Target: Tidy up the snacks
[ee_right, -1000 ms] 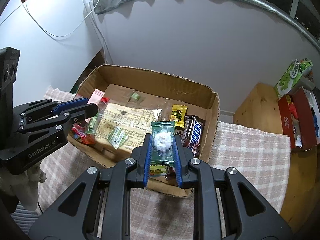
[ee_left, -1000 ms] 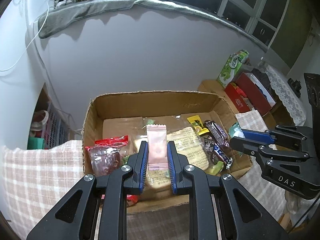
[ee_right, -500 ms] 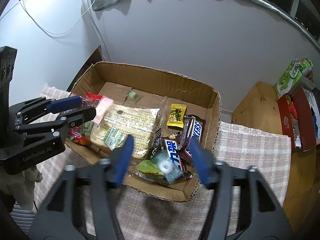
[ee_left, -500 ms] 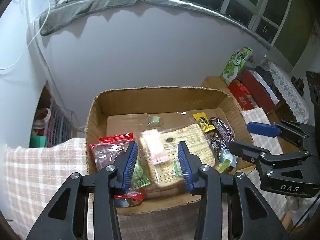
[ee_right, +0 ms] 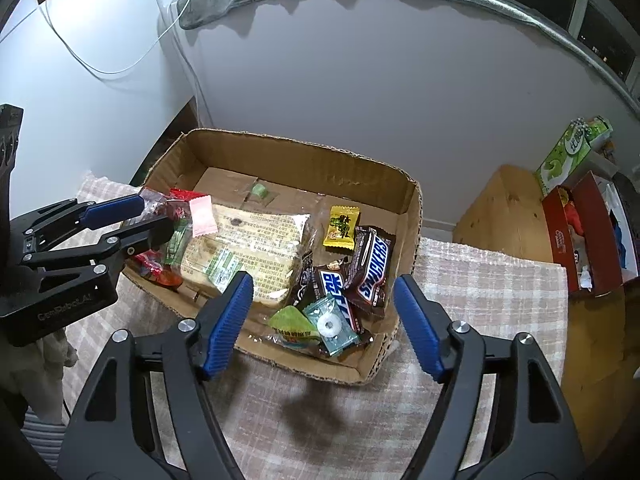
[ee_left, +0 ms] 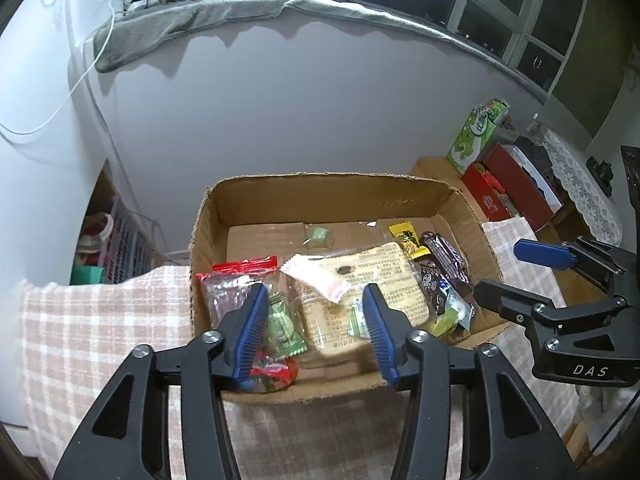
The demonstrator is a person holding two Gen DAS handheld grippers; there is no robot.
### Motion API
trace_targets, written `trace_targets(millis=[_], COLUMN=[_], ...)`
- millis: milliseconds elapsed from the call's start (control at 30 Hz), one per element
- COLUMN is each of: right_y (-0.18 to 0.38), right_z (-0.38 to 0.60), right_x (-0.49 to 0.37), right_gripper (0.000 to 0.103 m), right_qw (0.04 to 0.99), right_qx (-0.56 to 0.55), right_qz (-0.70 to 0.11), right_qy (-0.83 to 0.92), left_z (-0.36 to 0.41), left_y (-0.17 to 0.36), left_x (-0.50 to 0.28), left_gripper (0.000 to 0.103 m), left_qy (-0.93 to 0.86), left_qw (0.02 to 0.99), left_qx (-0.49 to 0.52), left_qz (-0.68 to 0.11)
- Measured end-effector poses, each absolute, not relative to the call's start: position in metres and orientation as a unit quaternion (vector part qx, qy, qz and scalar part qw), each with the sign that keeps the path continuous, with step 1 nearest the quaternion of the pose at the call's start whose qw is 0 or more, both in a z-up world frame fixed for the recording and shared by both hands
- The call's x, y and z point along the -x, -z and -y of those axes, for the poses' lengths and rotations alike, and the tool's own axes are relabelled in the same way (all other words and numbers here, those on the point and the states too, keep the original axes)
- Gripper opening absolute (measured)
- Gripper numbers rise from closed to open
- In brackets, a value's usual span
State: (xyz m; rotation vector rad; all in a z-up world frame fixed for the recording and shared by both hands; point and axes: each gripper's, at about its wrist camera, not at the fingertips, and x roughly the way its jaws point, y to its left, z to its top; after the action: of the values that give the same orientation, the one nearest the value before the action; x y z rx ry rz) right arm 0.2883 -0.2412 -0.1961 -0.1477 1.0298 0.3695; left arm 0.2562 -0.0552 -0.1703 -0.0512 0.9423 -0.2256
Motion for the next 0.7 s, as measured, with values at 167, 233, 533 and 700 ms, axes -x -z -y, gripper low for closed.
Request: trace_targets(millis=[167, 233, 533, 700], right_y=[0.189, 0.188, 0.176, 0.164], right_z=[0.243, 0.243, 0.245, 0.25], right_x=[-0.278, -0.275, -0.254, -0.239], right_gripper=[0.084, 0.084, 0.084, 0.084], right_qw=[0.855, 0.854, 0.857, 0.861], right_qx=[0.068, 0.067, 0.075, 0.062], right_qz=[-0.483, -0.485, -0.482, -0.48], right_qy=[-0.175, -0.173, -0.164, -0.157], left_z=[0.055, 0.055, 0.048, 0.048], left_y=[0.166, 0.166, 0.157, 0.141], left_x=[-0.247, -0.244, -0.223, -0.205], left_gripper=[0.057, 0.058, 0.059, 0.059], left_qy=[0.104, 0.102, 0.09, 0.088], left_qw=[0.886, 0.886, 0.885, 0.888], left_qx=[0.026, 0.026, 0.032, 0.032], left_qz=[-0.451, -0.452, -0.456, -0.45])
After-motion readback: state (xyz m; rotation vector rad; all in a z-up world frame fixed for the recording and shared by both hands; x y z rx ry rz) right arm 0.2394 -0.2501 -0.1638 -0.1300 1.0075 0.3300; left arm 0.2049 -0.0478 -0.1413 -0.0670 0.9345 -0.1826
